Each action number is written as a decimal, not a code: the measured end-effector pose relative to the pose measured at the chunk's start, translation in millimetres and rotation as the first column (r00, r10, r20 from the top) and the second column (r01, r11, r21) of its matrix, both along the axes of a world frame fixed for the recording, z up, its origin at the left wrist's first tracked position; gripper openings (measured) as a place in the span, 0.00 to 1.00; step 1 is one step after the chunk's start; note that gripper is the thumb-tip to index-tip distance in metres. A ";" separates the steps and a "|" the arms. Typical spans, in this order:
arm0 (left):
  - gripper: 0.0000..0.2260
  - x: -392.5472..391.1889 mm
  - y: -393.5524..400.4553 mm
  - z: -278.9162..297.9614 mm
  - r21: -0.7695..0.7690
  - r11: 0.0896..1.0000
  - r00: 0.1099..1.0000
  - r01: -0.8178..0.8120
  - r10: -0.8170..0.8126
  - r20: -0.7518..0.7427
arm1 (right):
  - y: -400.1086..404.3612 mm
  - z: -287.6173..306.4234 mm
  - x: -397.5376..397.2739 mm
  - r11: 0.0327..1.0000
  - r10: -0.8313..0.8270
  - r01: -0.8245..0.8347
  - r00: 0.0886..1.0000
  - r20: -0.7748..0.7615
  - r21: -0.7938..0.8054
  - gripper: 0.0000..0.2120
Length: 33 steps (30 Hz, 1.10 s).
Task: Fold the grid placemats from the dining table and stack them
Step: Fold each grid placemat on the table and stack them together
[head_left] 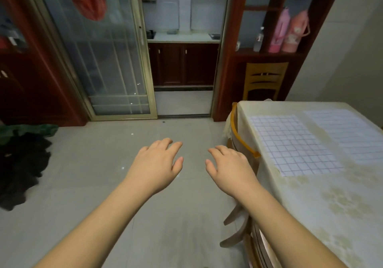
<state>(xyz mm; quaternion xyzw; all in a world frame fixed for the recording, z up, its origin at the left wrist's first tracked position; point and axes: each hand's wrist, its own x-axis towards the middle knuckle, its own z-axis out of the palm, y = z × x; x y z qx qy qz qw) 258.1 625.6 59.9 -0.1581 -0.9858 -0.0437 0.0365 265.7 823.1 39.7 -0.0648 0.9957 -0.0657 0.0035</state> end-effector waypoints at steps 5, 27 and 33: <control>0.22 -89.8 40.4 3.3 -0.016 0.998 0.998 0.058 -0.058 -0.005 | 37.9 -1.7 -81.0 0.997 -0.069 0.069 0.998 -0.003 -0.028 0.23; 0.22 -383.7 140.5 -41.0 0.040 0.871 0.869 0.489 -0.491 0.063 | 101.6 -24.6 -289.5 0.872 -0.475 0.483 0.875 0.097 -0.083 0.21; 0.21 -453.6 149.8 -42.0 0.078 0.773 0.771 0.630 -0.634 0.060 | 90.7 -18.1 -336.0 0.791 -0.600 0.609 0.790 0.125 -0.057 0.22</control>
